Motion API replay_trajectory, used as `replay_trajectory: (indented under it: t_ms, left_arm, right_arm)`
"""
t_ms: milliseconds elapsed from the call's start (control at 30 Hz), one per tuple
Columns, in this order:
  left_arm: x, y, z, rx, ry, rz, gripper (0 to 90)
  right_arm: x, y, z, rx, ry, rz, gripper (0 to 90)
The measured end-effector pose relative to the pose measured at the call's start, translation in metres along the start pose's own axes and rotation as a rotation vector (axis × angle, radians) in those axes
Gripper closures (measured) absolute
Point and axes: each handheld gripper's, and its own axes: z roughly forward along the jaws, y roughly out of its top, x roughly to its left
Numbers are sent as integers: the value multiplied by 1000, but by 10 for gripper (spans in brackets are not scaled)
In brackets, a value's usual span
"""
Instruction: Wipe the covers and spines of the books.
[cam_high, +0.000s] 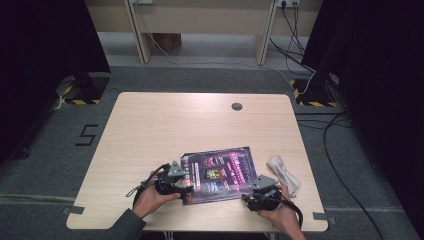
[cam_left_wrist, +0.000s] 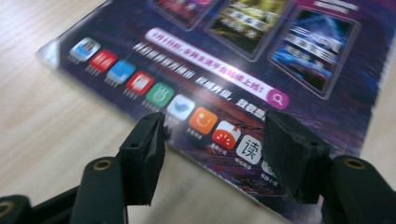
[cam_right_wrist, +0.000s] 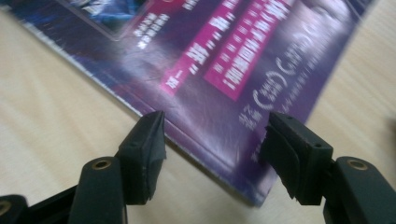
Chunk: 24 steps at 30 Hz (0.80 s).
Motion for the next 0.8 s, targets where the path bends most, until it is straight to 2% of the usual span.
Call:
replay_trajectory:
  t_ms: [133,200,367,467,533,567,633,667,733,800]
  left_arm:
    - [-9,-4,-5,8,-10,31,417]
    - [-12,-6,-6,-3,-9,24,426]
    - [-17,-7,-7,2,-22,13,424]
    - [-18,-7,-7,1,-24,8,419]
    - [-16,-7,-7,1,-42,7,404]
    - [-13,-6,-7,-1,-49,-10,387]
    - [-6,-5,-7,-12,-13,-37,302]
    - [-1,-4,-7,-27,4,-48,298]
    - [9,-4,-7,-41,24,-78,297]
    - [19,-3,-6,-50,57,-90,289]
  right_arm:
    - [-9,8,8,15,-19,19,355]
    - [-11,13,11,21,-42,14,340]
    - [-17,28,21,47,-88,-47,333]
    - [-22,34,26,47,-98,-59,333]
    - [-25,37,28,47,-93,-36,335]
    - [-26,37,28,27,-81,-10,338]
    - [-28,36,26,-21,-32,65,336]
    - [-29,35,25,-39,-6,102,333]
    - [-26,32,22,-44,22,122,331]
    - [-23,29,20,-60,45,139,332]
